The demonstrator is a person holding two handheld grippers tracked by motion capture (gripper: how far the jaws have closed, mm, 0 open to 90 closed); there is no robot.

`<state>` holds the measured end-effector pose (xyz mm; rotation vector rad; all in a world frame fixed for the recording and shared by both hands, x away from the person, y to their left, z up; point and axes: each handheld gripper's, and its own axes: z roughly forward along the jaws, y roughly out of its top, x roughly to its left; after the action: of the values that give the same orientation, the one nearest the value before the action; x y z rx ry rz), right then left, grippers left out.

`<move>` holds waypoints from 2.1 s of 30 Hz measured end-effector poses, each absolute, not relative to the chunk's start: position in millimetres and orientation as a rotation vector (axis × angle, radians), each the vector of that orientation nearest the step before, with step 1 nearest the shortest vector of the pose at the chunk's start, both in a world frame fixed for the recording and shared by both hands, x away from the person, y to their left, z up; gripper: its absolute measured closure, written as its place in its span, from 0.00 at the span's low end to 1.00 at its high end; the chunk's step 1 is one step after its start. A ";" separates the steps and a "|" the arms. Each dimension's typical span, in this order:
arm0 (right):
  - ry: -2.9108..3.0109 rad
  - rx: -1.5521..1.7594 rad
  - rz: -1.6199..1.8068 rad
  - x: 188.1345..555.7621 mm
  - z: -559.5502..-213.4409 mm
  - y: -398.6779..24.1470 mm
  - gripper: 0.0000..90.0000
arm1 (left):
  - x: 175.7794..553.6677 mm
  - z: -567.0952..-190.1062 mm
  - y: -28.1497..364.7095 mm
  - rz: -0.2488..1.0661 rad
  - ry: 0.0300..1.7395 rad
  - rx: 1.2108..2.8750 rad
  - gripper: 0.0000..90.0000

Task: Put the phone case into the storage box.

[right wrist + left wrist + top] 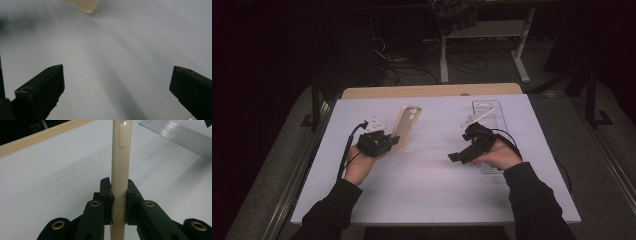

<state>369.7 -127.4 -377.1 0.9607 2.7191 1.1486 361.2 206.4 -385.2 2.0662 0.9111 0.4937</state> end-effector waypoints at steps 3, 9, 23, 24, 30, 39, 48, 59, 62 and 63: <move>2.712 0.978 1.154 371.1 -377.3 -125.3 0.00 | 360.7 -384.8 206.2 0.488 0.919 2.056 0.88; 2.708 0.991 1.157 376.7 -376.1 -116.3 0.00 | 360.4 -382.9 207.6 0.500 0.921 2.048 0.88; 2.689 1.004 1.207 392.7 -374.6 -92.8 0.00 | 358.8 -382.1 203.9 0.497 0.938 2.040 0.88; 2.685 1.002 1.215 394.2 -374.7 -91.9 0.00 | 358.8 -382.1 203.5 0.497 0.938 2.040 0.88; 2.658 1.022 1.271 399.4 -376.4 -87.1 0.00 | 357.7 -383.6 198.1 0.489 0.953 2.020 0.88; 2.630 1.065 1.313 398.2 -379.3 -84.4 0.00 | 355.9 -384.3 191.1 0.492 0.966 2.017 0.88; 2.583 1.101 1.440 399.3 -380.5 -85.6 0.00 | 355.6 -385.1 188.3 0.497 0.991 2.010 0.88; 2.545 1.134 1.564 400.1 -381.2 -85.8 0.00 | 354.1 -385.3 181.1 0.497 1.003 1.994 0.88; 2.544 1.141 1.580 400.5 -382.5 -85.1 0.00 | 353.1 -385.4 177.9 0.500 1.004 1.995 0.88; 2.543 1.144 1.580 400.5 -383.2 -84.2 0.00 | 352.4 -385.8 176.3 0.497 1.011 1.986 0.88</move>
<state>400.5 -84.2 -383.2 1.1439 2.5433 1.5795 352.4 176.3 -385.8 1.9858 1.0107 0.4973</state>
